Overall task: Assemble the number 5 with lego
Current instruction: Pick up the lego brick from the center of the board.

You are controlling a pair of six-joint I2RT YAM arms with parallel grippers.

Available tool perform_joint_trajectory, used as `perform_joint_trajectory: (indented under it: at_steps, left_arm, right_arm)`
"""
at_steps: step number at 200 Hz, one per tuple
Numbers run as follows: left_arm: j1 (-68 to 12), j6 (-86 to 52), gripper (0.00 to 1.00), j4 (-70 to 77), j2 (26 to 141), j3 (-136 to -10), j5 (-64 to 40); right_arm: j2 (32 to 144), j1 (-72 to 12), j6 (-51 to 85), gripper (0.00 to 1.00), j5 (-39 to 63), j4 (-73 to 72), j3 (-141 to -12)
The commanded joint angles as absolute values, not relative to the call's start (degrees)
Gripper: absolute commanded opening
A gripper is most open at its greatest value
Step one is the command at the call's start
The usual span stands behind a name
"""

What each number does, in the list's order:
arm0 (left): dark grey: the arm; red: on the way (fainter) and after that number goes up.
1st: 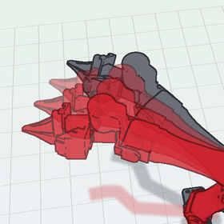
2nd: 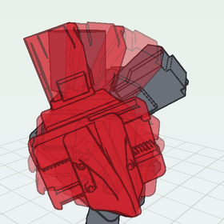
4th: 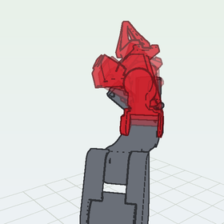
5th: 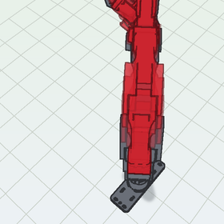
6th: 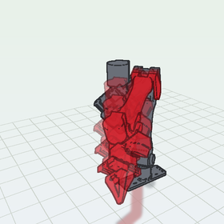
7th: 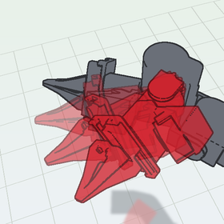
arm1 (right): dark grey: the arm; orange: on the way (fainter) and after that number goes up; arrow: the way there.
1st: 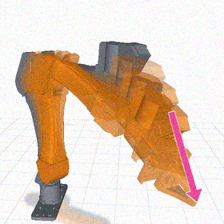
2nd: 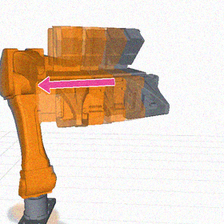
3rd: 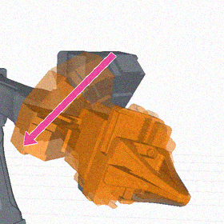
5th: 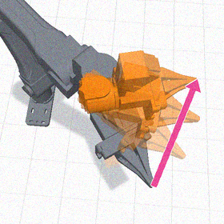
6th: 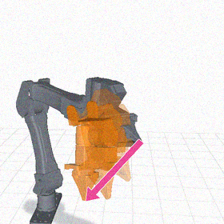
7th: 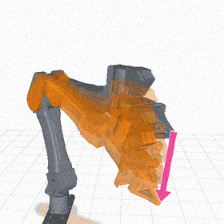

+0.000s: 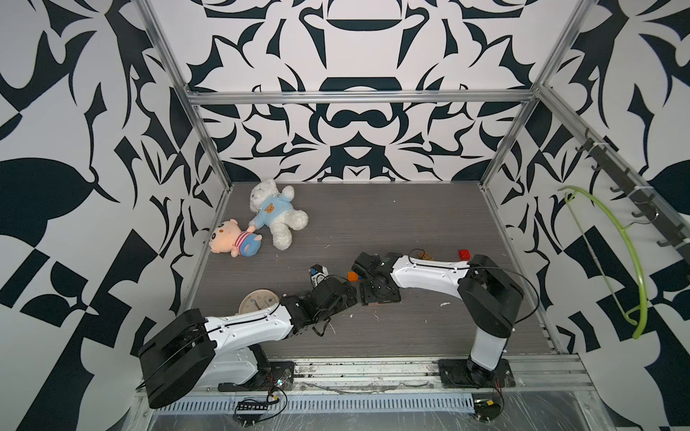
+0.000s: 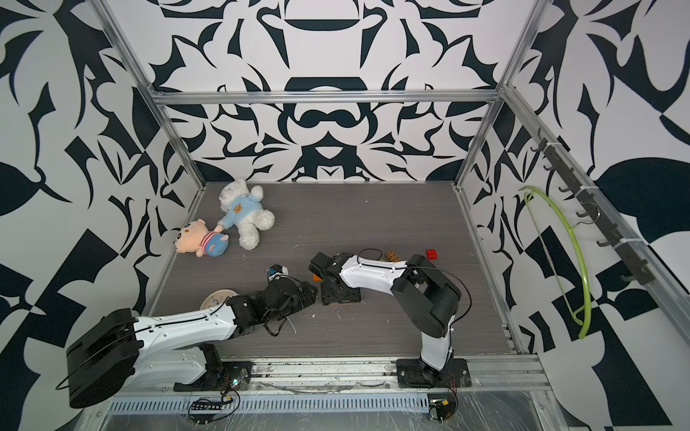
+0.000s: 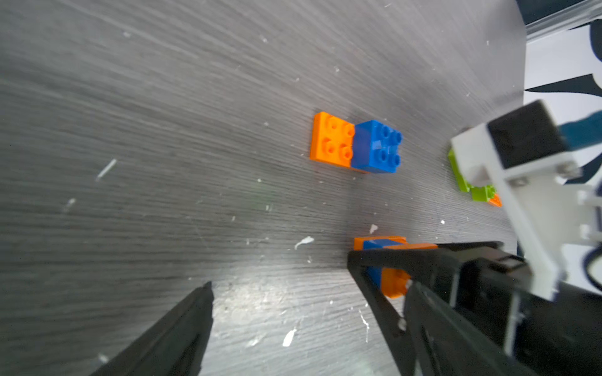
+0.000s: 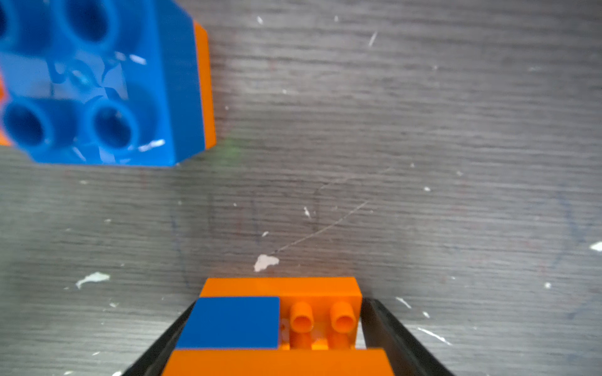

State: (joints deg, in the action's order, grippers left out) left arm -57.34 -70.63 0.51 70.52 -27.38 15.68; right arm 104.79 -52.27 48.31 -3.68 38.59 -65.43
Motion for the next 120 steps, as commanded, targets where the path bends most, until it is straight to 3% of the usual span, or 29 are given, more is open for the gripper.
perform_joint_trajectory:
  at_steps: [1, 120]
  left_arm:
    - [-57.04, -70.97, 0.99, 2.17, 71.31, -27.45, 14.31]
    - [-56.97, -70.41, 0.99, -0.35, 72.60, -29.71, 15.53]
  right_arm:
    - [103.92, -52.30, 49.06, 0.77, -4.17, 38.76, -64.83]
    - [103.62, -52.33, 49.48, 0.78, -4.22, 38.37, -65.35]
